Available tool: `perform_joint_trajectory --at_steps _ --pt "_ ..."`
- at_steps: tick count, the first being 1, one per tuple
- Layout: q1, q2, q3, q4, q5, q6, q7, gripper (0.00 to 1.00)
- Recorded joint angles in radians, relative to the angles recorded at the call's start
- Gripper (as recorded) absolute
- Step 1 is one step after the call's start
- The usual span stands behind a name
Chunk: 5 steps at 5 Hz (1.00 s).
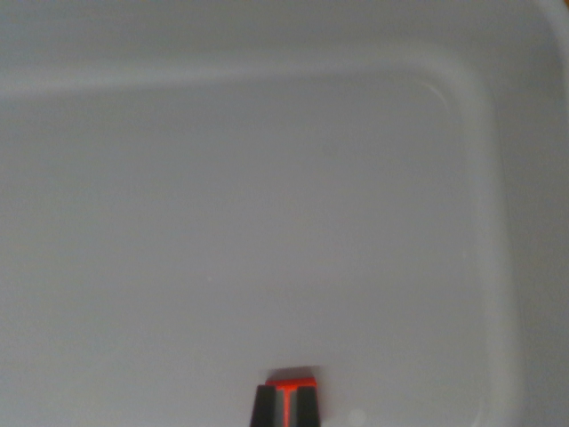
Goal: Reach red block
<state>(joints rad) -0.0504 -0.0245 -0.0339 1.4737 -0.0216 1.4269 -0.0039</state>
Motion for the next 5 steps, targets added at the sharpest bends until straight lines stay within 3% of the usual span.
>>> perform_joint_trajectory --at_steps 1,2,3,4,5 --pt "0.0 0.0 0.0 0.0 0.0 0.0 0.0 0.0" --pt "-0.0002 0.004 -0.001 -0.03 -0.0001 -0.031 0.001 0.0" --pt "-0.0002 0.004 -0.001 -0.03 -0.0001 -0.031 0.001 0.0" --pt "-0.0003 0.008 -0.002 -0.065 -0.0003 -0.067 0.002 0.0" --pt "-0.0003 0.008 -0.002 -0.065 -0.0003 -0.067 0.002 0.0"
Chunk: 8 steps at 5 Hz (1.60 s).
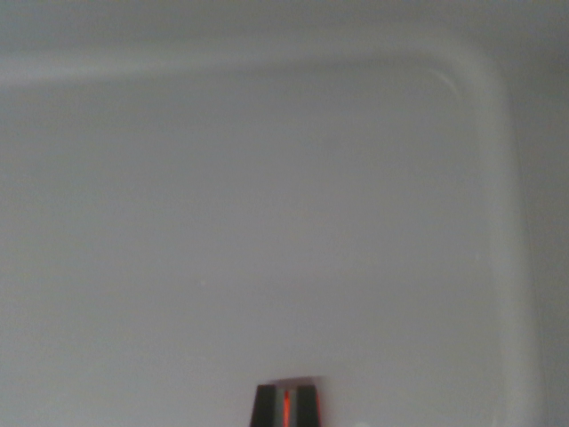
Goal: Reach red block
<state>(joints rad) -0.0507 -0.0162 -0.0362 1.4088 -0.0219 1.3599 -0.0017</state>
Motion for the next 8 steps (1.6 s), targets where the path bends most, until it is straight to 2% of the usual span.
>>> perform_joint_trajectory --at_steps 1,2,3,4,5,6,7,8 --pt "-0.0002 0.005 -0.001 -0.037 -0.0002 -0.038 0.001 0.0" --pt "-0.0002 0.005 -0.001 -0.037 -0.0002 -0.038 0.001 0.0" --pt "-0.0004 0.01 -0.003 -0.077 -0.0003 -0.079 0.003 0.0" --pt "-0.0004 0.01 -0.003 -0.077 -0.0003 -0.079 0.003 0.0" --pt "-0.0006 0.015 -0.004 -0.119 -0.0005 -0.123 0.004 0.0" --pt "-0.0006 0.015 -0.004 -0.119 -0.0005 -0.123 0.004 0.0" --pt "-0.0008 0.021 -0.005 -0.16 -0.0007 -0.165 0.005 0.0" --pt "-0.0008 0.021 -0.005 -0.16 -0.0007 -0.165 0.005 0.0"
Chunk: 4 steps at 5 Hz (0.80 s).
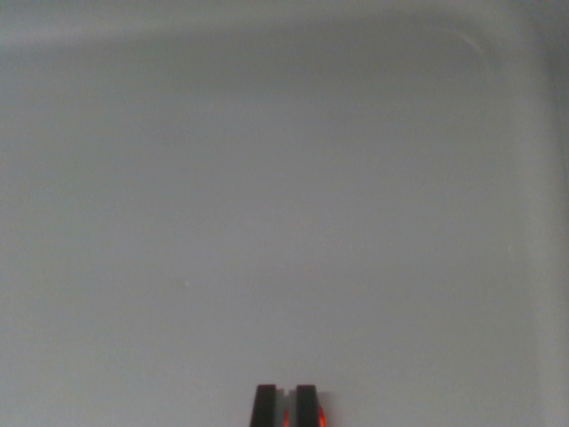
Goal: Reach red block
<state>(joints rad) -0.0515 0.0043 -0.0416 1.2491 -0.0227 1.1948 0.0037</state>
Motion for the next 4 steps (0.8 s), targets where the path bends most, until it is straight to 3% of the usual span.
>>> perform_joint_trajectory --at_steps 1,2,3,4 --pt "-0.0002 0.006 -0.002 -0.045 -0.0002 -0.046 0.002 0.0" --pt "-0.0002 0.006 -0.002 -0.045 -0.0002 -0.046 0.002 0.0" --pt "-0.0005 0.012 -0.003 -0.091 -0.0004 -0.094 0.003 0.0" --pt "-0.0005 0.012 -0.003 -0.091 -0.0004 -0.094 0.003 0.0"
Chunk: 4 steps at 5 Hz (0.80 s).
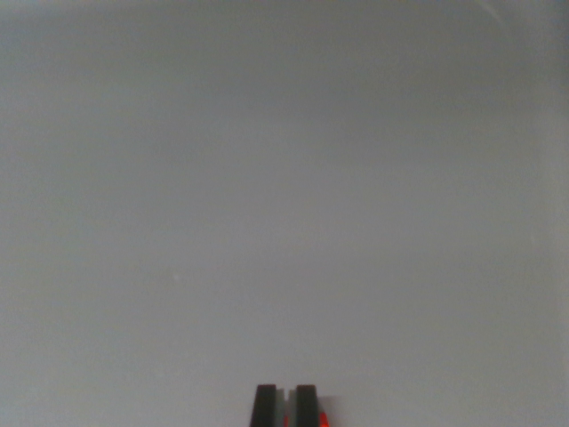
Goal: Reach red block
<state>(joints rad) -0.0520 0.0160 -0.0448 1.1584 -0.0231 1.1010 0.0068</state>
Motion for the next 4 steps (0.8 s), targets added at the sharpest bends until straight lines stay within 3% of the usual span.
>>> perform_joint_trajectory --at_steps 1,2,3,4 --pt "-0.0002 0.006 -0.002 -0.044 -0.0002 -0.046 0.002 0.0" --pt "-0.0002 0.006 -0.002 -0.044 -0.0002 -0.046 0.002 0.0" --pt "-0.0005 0.012 -0.003 -0.09 -0.0004 -0.093 0.003 0.0" --pt "-0.0005 0.012 -0.003 -0.09 -0.0004 -0.093 0.003 0.0"
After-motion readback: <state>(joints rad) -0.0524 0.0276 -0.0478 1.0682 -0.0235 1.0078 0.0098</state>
